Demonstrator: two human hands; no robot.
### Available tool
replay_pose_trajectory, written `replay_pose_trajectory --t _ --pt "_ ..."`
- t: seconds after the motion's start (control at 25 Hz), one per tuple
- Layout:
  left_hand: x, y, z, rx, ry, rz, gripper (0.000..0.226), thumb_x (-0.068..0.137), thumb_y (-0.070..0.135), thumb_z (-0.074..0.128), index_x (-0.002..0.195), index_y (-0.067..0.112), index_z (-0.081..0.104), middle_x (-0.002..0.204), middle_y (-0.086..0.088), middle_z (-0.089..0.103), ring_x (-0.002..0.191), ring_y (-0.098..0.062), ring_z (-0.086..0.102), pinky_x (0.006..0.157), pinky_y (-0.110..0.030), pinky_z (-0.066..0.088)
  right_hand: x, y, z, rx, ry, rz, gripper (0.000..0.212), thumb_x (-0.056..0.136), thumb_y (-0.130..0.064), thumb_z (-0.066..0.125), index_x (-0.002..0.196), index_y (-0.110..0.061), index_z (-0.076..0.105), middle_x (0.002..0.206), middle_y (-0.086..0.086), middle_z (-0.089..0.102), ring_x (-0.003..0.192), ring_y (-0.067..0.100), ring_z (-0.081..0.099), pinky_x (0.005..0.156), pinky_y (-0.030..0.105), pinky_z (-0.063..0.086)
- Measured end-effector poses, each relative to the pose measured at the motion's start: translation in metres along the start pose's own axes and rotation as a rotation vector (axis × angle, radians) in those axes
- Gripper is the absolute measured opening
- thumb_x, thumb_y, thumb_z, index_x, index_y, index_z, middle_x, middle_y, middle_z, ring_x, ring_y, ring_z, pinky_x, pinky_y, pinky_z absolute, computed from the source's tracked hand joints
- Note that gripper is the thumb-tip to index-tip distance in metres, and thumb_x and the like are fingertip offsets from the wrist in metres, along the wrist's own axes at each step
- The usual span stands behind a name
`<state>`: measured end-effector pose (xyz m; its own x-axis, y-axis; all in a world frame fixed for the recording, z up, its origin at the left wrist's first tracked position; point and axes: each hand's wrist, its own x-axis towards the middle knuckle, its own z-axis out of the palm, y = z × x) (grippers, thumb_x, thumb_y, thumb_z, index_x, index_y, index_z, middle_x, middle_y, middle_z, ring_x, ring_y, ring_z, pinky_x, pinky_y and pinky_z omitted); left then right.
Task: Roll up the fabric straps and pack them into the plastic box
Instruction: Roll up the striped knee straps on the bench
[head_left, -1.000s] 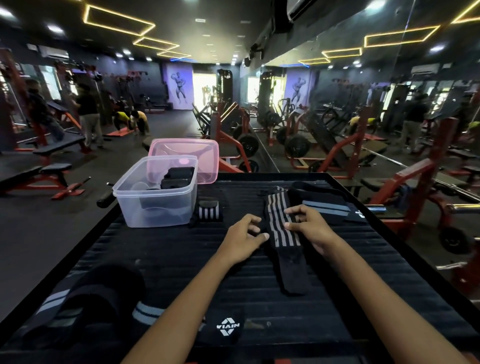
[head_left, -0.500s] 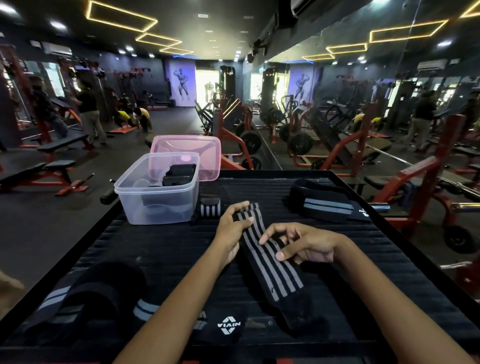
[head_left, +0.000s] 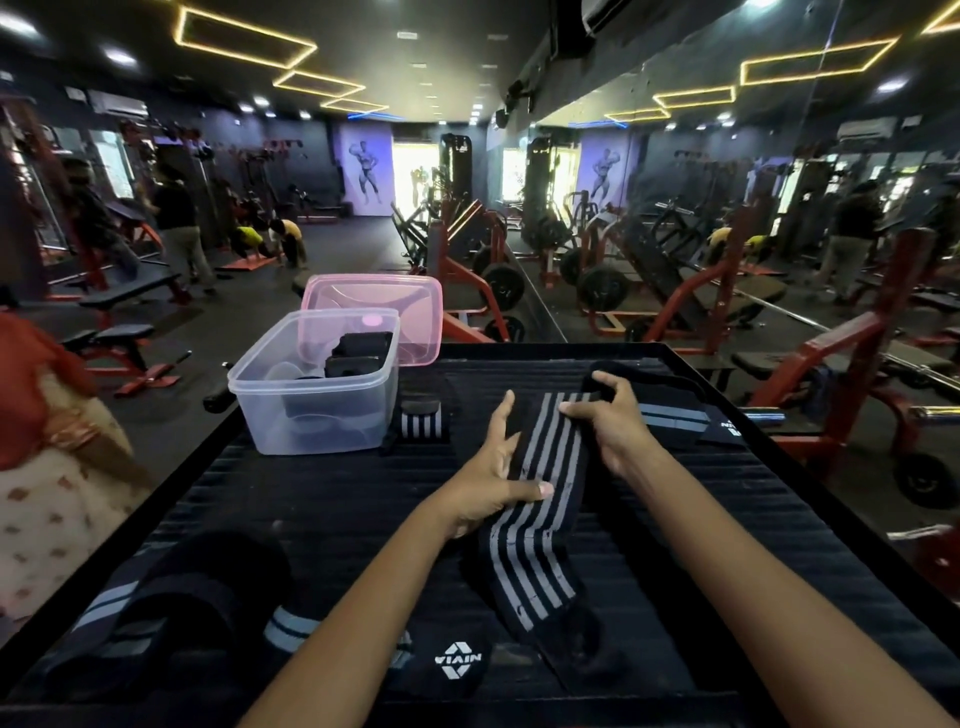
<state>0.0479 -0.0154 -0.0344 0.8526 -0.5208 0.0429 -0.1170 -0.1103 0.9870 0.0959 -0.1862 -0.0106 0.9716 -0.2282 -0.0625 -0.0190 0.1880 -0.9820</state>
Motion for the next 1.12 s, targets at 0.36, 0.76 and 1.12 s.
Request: replay_pose_trajectory --t 0.36,0.76,1.12 --pt "0.015 -0.005 -0.011 0.501 0.138 -0.091 0.017 0.078 0.02 0.077 0.09 0.012 0.069 0.094 -0.001 0.072 0.089 -0.015 0.067 0.085 -0.03 0.054 0.015 -0.048 -0.008 0.103 0.008 -0.243 0.018 0.092 -0.001 0.058 0.106 -0.009 0.064 0.091 0.001 0.067 0.075 0.009 0.064 0.063 0.021 0.051" --pt "0.086 0.04 -0.04 0.342 0.486 0.124 0.04 0.08 -0.02 0.048 0.095 0.013 0.066 0.115 -0.011 0.063 0.111 -0.023 0.059 0.098 -0.033 0.047 -0.048 -0.043 -0.033 -0.051 -0.65 -0.22 0.01 0.08 -0.002 0.068 0.09 -0.002 0.067 0.078 0.004 0.071 0.071 0.013 0.068 0.066 0.022 0.054" --pt "0.074 -0.001 -0.038 0.49 0.182 -0.087 0.061 0.076 -0.026 0.023 0.118 -0.001 0.059 0.123 -0.004 0.051 0.126 -0.013 0.042 0.103 -0.018 0.032 -0.036 -0.002 -0.048 -0.461 -0.86 0.134 0.022 0.086 0.008 0.061 0.085 -0.014 0.061 0.077 0.001 0.06 0.063 0.001 0.057 0.051 0.015 0.042"
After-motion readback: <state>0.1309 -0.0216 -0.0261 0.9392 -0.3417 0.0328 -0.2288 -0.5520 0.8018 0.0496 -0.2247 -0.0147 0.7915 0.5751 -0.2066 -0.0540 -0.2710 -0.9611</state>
